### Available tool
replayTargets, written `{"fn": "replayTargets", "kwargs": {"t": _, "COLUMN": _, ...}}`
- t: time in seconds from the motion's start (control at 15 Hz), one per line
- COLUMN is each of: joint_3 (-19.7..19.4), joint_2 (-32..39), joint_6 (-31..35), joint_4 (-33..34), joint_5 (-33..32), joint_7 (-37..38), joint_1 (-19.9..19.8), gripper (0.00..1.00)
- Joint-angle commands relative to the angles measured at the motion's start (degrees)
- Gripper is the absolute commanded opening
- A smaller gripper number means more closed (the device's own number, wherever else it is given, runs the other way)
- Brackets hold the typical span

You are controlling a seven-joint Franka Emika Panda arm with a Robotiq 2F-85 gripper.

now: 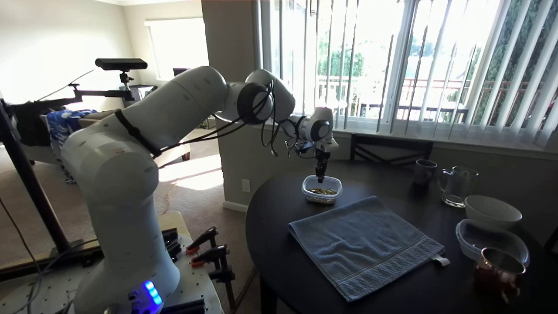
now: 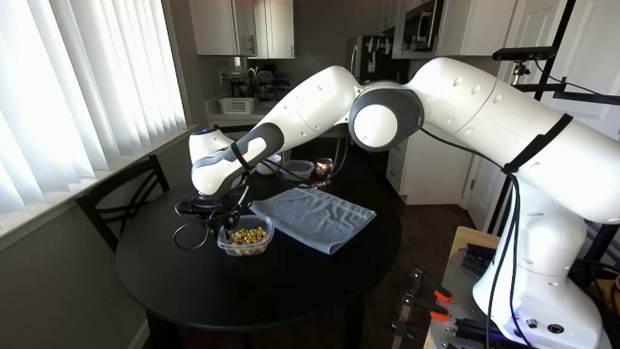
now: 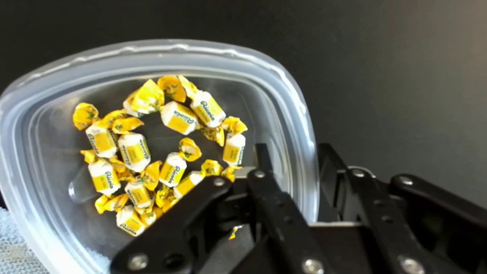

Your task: Pour out the sweets from the bowl onto the towel

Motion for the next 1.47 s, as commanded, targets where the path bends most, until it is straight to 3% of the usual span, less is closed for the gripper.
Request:
{"fn": "replayTargets", "kwargs": {"t": 0.0, "joint_3": 0.92, "joint_2": 0.65, "joint_6": -2.04, "joint_4": 2.13, "joint_5": 1.1, "joint_7": -0.44, "joint_1": -1.13, "gripper": 0.07}}
{"fn": "replayTargets", "kwargs": {"t": 0.2, "joint_3": 1.24, "joint_2": -0.15, "joint_6": -3.02, "joint_4": 1.84, "joint_5": 1.48, "joint_7": -0.96, "joint_1": -1.98, "gripper": 0.0}}
{"fn": "replayTargets", "kwargs": {"t": 0.73, "joint_3": 3.68, "joint_2": -8.16, "joint_6": 3.25, "joint_4": -3.41, "joint_5": 9.06, "joint_7": -1.38, "joint_1": -8.61, "gripper": 0.01}}
{"fn": "replayTargets", "kwargs": {"t": 1.07, "joint_3": 1.75, "joint_2": -12.95, "joint_6": 10.71, "joint_4": -7.34, "joint_5": 9.76, "joint_7": 0.23, "joint_1": -10.42, "gripper": 0.02}}
{"fn": "replayTargets", "kwargs": {"t": 1.4, "joint_3": -1.65, "joint_2": -16.84, "joint_6": 13.44, "joint_4": -12.15, "joint_5": 7.93, "joint_7": 1.71, "joint_1": -9.97, "gripper": 0.02}}
